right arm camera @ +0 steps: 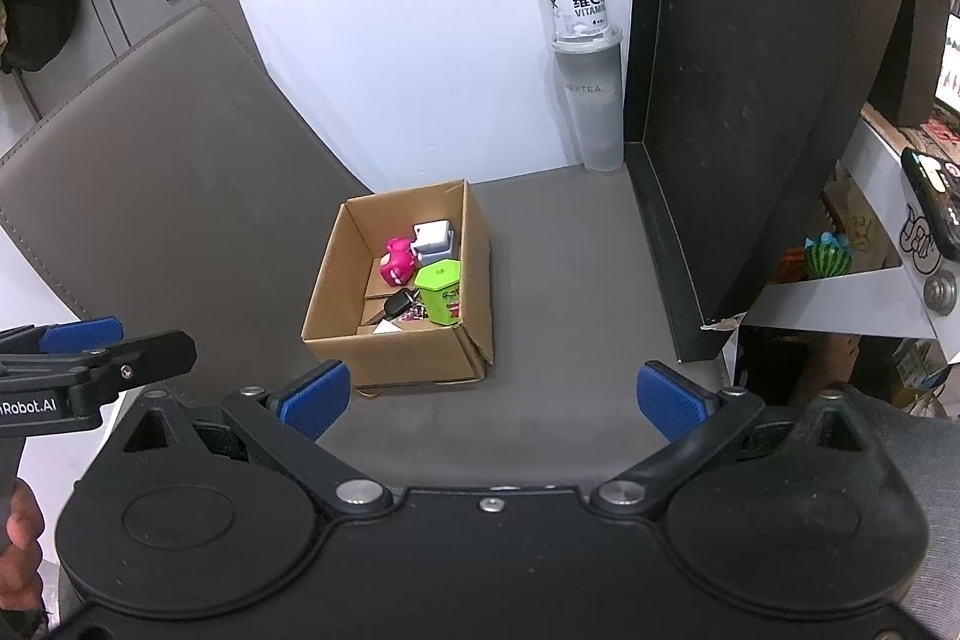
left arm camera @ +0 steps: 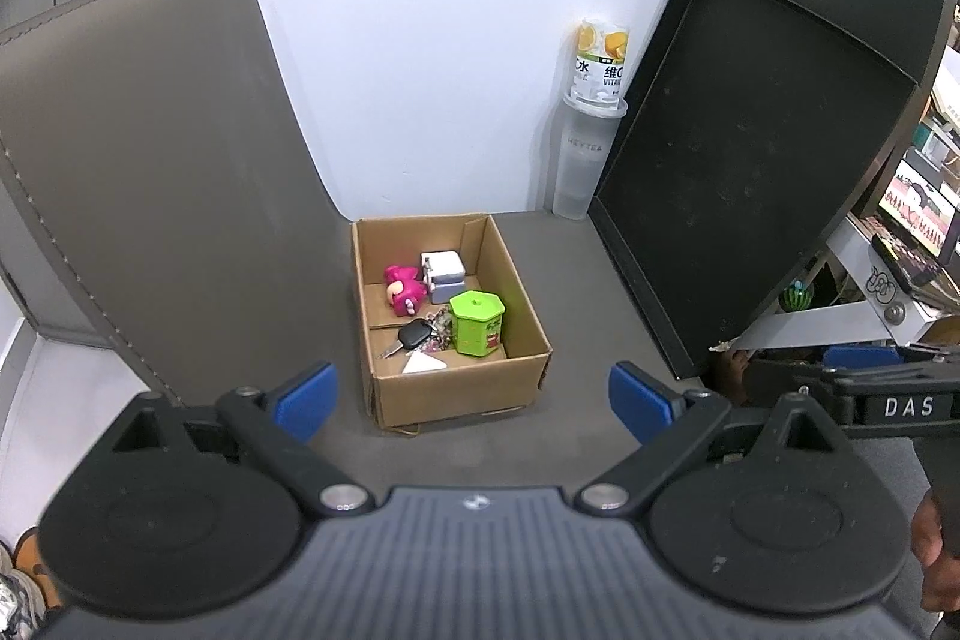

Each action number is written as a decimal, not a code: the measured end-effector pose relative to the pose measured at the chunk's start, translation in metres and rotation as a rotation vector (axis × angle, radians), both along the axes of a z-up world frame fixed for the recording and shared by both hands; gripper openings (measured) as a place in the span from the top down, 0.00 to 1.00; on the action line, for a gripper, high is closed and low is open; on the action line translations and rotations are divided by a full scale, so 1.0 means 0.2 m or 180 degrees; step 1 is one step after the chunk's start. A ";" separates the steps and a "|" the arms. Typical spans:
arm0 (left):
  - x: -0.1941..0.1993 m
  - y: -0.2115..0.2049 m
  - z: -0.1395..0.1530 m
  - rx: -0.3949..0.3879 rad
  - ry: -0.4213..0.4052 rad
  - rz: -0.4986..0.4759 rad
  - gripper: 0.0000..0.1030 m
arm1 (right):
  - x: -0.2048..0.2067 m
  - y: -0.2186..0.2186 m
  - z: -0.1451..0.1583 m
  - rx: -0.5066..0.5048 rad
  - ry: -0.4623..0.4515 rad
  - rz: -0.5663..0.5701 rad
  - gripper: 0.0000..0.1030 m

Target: Organize rigid objects

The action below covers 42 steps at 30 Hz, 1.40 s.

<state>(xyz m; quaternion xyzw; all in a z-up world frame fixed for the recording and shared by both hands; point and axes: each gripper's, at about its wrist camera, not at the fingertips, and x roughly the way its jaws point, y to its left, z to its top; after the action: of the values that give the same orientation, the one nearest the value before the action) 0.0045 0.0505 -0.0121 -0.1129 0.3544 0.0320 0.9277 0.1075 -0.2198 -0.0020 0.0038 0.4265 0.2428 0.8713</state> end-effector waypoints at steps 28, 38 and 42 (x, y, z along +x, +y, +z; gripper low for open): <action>0.00 -0.02 -0.01 0.0026 0.0025 -0.0033 0.06 | -0.02 0.00 -0.01 -0.0024 -0.0017 -0.0046 0.00; 0.00 -0.02 -0.01 0.0020 0.0022 -0.0040 0.06 | -0.02 0.01 -0.01 -0.0035 -0.0025 -0.0065 0.00; 0.00 -0.02 -0.01 0.0014 0.0025 -0.0039 0.06 | -0.03 0.01 -0.01 -0.0053 -0.0024 -0.0074 0.00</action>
<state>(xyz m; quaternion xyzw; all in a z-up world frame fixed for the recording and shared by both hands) 0.0037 0.0457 -0.0150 -0.1086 0.3587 0.0275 0.9267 0.1020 -0.2176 -0.0047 0.0007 0.4252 0.2290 0.8757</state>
